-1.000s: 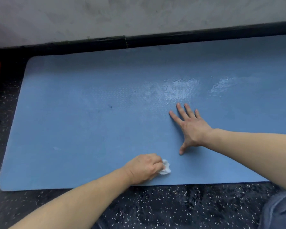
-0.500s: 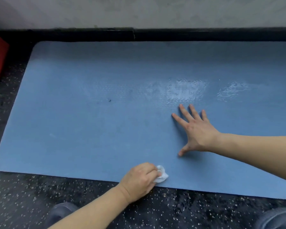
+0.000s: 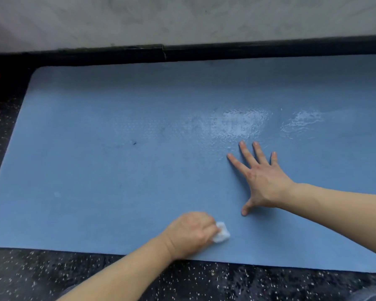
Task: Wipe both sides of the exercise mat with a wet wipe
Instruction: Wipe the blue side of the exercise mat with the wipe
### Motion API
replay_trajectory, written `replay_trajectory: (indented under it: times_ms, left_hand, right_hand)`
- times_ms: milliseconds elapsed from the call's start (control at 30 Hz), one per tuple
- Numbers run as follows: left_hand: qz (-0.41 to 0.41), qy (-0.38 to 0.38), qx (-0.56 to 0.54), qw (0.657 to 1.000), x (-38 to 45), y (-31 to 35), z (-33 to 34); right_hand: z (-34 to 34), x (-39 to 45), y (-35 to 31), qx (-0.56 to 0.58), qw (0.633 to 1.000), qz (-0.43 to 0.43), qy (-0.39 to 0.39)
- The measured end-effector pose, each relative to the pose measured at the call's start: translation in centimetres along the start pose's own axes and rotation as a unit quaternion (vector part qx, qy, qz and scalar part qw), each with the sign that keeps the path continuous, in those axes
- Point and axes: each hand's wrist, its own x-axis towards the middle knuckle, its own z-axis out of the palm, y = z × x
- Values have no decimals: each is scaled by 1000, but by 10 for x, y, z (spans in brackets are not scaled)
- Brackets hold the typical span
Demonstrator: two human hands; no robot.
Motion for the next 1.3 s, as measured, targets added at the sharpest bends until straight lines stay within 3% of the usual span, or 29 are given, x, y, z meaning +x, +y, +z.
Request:
replay_trajectory:
  times_ms: [67,100,133,233,267,367,433,533,567,700,733,867,900,1000,1033,1067,1167,1200,1233,1300]
  left_hand:
    - [-117,83,3,990,10,-23,-11]
    - [-143,90,-2,986,12,-25,-10]
    - [-127,82,-15,988,15,-19,-7]
    - [64,-30,-7,997,19,-2,4]
    - [69,-34,4,997,25,-12,-1]
    - [-106,94,24,990,44,-53,-18]
    - [-152,112,4,982,47,-53,-20]
    - [6,27,21,999,53,-34,-11]
    - [14,11,36,999,58,-44,-18]
    - [-231,116,53,965,81,-98,-48]
    - [-233,121,45,964,83,-97,-47]
    - [-10,-9,45,999,91,-70,-32]
    - [-21,-20,54,998,96,-82,-38]
    - [-220,83,59,970,108,-113,-55]
    - [-241,94,46,965,109,-110,-52]
    - [-204,89,29,974,111,-101,-45]
    - [-4,-26,35,999,113,-76,-30]
    - [-11,-37,41,998,115,-85,-36]
    - [-67,-16,54,996,119,-99,-43]
    - [-247,70,68,964,127,-126,-58]
  right_hand:
    - [0,1,0,2,1000,1,-1]
    - [0,1,0,3,1000,2,-1]
    - [0,1,0,3,1000,3,-2]
    - [0,2,0,1,1000,5,-1]
    - [0,2,0,0,1000,5,-2]
    - [-1,2,0,3,1000,4,-4]
    - [-1,2,-1,5,1000,5,-6]
    - [-1,2,-1,-2,1000,9,-5]
    - [-1,1,-1,-3,1000,8,-4]
    - [-3,1,-2,-3,1000,6,-2]
    - [-3,1,-2,-3,1000,5,-2]
    - [-5,-1,-3,-2,1000,5,-4]
    - [-6,-1,-3,0,1000,5,-5]
    - [-8,-2,-4,-2,1000,5,-8]
    - [-10,-3,-5,0,1000,3,-9]
    - [-13,-3,-5,7,1000,0,-10]
    - [-34,1,2,31,999,6,12]
    - [-44,6,6,24,999,12,26]
    - [-54,14,13,17,999,20,37]
    - [-72,33,26,18,998,37,43]
